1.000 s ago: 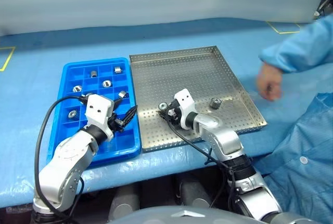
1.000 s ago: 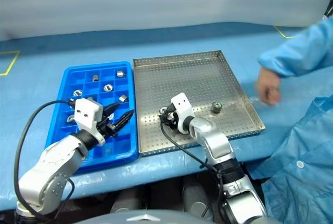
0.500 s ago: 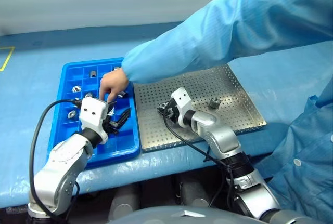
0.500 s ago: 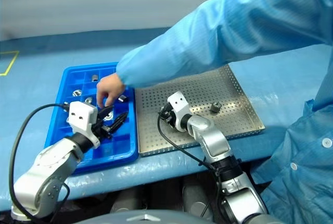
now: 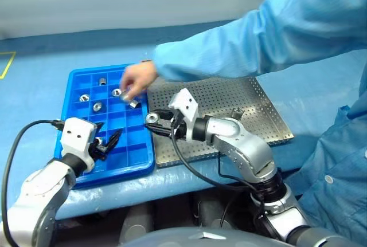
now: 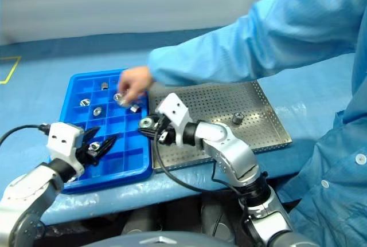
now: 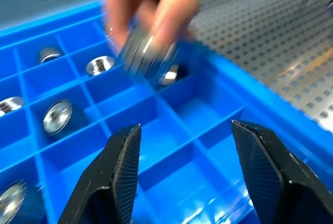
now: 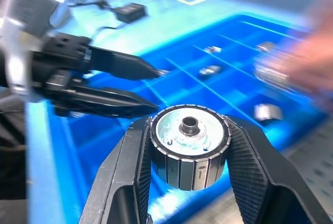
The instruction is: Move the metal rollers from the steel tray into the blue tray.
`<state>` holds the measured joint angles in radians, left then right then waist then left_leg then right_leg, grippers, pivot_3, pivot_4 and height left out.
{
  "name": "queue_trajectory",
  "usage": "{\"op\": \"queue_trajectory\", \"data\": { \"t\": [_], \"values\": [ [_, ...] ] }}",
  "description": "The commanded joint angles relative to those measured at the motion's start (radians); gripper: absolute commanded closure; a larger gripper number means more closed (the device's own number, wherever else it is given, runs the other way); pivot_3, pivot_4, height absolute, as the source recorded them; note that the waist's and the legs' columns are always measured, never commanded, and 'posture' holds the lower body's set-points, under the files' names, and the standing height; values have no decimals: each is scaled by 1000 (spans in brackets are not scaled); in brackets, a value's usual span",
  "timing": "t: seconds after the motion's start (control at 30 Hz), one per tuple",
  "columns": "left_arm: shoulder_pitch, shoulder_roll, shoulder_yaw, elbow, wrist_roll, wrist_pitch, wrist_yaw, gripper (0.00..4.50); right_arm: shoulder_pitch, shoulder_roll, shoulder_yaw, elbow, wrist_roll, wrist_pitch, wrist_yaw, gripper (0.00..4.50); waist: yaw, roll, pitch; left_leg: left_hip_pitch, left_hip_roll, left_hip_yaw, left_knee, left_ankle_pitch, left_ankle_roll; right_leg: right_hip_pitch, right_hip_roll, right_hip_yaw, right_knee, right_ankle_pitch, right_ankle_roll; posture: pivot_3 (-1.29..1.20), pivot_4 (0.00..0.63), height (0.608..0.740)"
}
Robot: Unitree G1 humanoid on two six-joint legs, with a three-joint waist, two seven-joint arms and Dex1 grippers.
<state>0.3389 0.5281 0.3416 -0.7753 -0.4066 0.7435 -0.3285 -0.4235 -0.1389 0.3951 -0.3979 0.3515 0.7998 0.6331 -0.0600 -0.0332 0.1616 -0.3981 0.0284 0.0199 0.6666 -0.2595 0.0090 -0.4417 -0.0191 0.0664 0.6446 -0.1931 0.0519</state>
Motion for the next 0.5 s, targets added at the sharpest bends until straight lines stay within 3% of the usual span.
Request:
{"op": "queue_trajectory", "data": {
  "t": [0.03, 0.27, 0.5],
  "values": [
    [12, 12, 99, -34, 21, 20, 30, 1502, -39, 52, 53, 25, 4, 10, -19, 2806, 3, 0, 0, 0, 0, 0, 0, 0, 0, 0, 0, 0, 0, 0, 0, 58, 150, 740],
    [22, -2, 140, -49, 24, 53, 55, 1502, -88, 160, 179, 222, -39, -30, -17, 2806, 24, -2, -1, 1, 0, 0, 0, 0, 0, 0, -1, 0, 0, 1, -2, 103, 150, 740],
    [27, -20, 118, -63, 30, 54, 61, 1502, -76, 174, 232, 284, -42, -20, 21, 2806, 49, -4, -2, 0, -1, 1, -1, 0, 0, 0, -2, -3, 0, 2, -5, 120, 150, 740]
  ]
}}
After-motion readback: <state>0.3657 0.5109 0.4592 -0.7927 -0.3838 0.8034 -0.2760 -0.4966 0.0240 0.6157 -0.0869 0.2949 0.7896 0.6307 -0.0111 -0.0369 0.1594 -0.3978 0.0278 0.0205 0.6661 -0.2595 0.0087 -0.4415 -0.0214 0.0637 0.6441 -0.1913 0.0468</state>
